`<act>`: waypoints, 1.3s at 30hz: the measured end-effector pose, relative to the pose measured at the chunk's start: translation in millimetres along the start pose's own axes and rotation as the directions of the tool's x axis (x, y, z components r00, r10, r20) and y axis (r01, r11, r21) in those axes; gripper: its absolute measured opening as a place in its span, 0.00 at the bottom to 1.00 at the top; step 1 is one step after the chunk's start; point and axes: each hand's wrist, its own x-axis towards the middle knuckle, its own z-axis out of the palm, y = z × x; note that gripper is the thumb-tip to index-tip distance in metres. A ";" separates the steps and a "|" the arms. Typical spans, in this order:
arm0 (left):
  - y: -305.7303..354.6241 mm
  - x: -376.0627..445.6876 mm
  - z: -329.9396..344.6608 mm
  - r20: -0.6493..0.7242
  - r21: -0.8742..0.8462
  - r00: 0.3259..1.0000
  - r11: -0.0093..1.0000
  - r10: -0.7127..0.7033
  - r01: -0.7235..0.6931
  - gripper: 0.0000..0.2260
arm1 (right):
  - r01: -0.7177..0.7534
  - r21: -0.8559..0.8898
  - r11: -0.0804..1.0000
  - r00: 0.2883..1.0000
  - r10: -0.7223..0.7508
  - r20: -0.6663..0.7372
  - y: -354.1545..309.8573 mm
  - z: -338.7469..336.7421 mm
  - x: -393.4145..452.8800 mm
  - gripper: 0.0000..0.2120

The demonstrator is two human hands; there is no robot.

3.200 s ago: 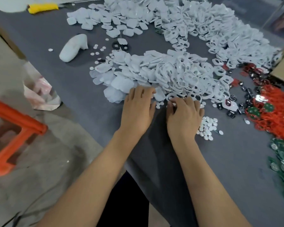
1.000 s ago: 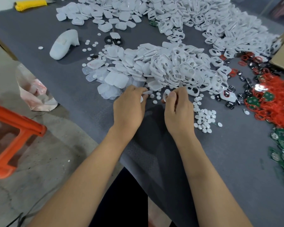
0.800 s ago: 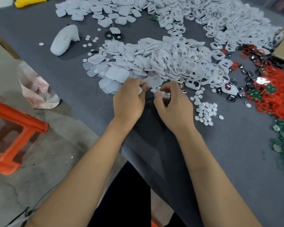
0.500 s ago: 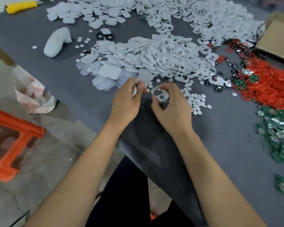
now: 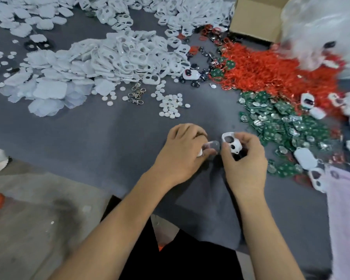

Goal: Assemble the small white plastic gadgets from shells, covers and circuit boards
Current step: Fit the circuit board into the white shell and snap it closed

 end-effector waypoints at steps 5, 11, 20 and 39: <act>6.4 3.4 8.3 -0.012 -0.039 0.998 0.998 0.057 -0.058 0.12 | 0.005 -0.036 0.999 0.999 -0.004 0.046 10.9 -15.6 -2.0 0.14; 8.1 3.4 5.2 -0.018 -0.072 1.000 0.997 0.004 -0.005 0.14 | -0.003 0.099 0.995 1.000 0.003 0.006 4.9 -15.5 -1.9 0.05; 7.1 -3.0 -3.8 -0.173 -0.439 0.957 0.888 -0.231 0.135 0.05 | 0.020 0.035 0.999 1.000 -0.021 0.011 2.2 -17.7 -4.8 0.06; 16.0 -13.7 -2.2 -0.332 -0.181 0.875 0.934 -0.354 0.309 0.09 | 0.038 -0.186 0.982 0.998 -0.029 0.048 0.3 -12.1 -8.0 0.11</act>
